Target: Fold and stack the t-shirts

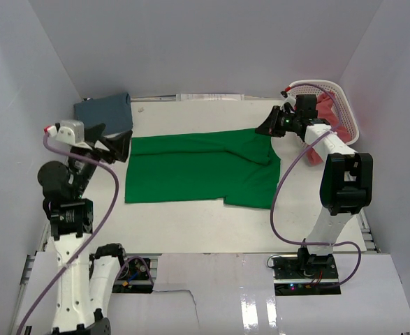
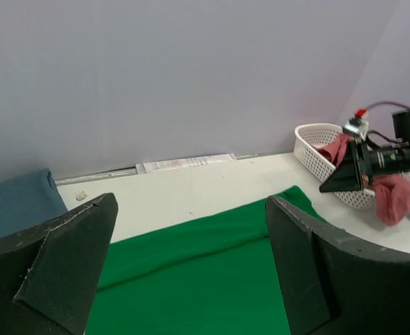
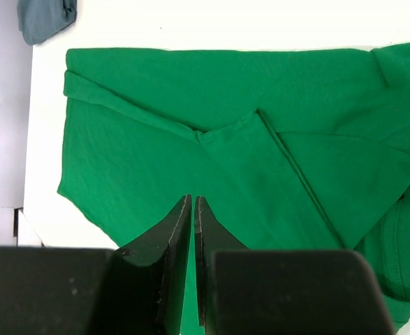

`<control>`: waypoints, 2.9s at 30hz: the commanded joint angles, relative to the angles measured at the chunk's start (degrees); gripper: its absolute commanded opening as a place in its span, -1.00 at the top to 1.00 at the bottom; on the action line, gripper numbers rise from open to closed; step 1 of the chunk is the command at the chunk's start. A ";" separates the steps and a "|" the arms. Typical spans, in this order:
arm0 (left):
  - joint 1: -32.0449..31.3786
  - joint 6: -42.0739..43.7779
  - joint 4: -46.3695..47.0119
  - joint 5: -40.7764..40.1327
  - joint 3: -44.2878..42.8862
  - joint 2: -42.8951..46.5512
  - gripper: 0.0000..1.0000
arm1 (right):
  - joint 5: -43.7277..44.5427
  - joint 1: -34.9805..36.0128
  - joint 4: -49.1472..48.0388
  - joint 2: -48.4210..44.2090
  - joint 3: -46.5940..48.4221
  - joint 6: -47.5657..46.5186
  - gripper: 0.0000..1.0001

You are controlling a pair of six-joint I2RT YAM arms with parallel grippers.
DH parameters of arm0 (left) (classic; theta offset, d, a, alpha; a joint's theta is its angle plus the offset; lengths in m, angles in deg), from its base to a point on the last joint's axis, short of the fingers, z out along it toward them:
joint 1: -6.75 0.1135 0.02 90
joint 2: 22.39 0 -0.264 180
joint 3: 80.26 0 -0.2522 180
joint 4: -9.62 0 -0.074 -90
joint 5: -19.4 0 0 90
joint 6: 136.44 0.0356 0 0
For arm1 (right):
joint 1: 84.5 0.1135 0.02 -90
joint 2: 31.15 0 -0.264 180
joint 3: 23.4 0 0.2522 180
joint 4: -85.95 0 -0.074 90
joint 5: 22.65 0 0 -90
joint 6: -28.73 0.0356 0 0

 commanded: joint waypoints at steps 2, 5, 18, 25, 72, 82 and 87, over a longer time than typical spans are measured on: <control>-2.50 3.07 9.63 0.29 10.58 7.74 -0.96 | 0.50 0.43 0.45 -2.03 2.05 -2.43 0.77; -2.67 -4.84 9.49 -10.14 14.89 7.84 -0.96 | 0.59 0.43 1.34 -2.03 3.20 -2.52 0.77; -14.10 7.79 16.61 -24.66 24.32 13.12 -0.96 | -0.20 1.65 -1.83 -1.06 2.14 -0.41 0.75; -14.62 6.83 9.83 -24.85 14.65 0.30 -0.96 | 0.76 1.92 -0.33 -0.71 3.99 -1.38 0.71; -15.24 11.57 -2.12 -11.67 -25.43 -63.96 -0.96 | -5.47 14.48 8.29 32.25 37.56 0.90 0.07; -20.94 14.03 -7.74 -6.84 -32.64 -71.43 -0.93 | -9.96 19.23 0.46 38.74 41.07 8.29 0.56; -23.50 15.61 -10.47 -6.48 -35.28 -74.16 -0.92 | -12.42 20.20 -3.22 41.12 41.43 11.63 0.85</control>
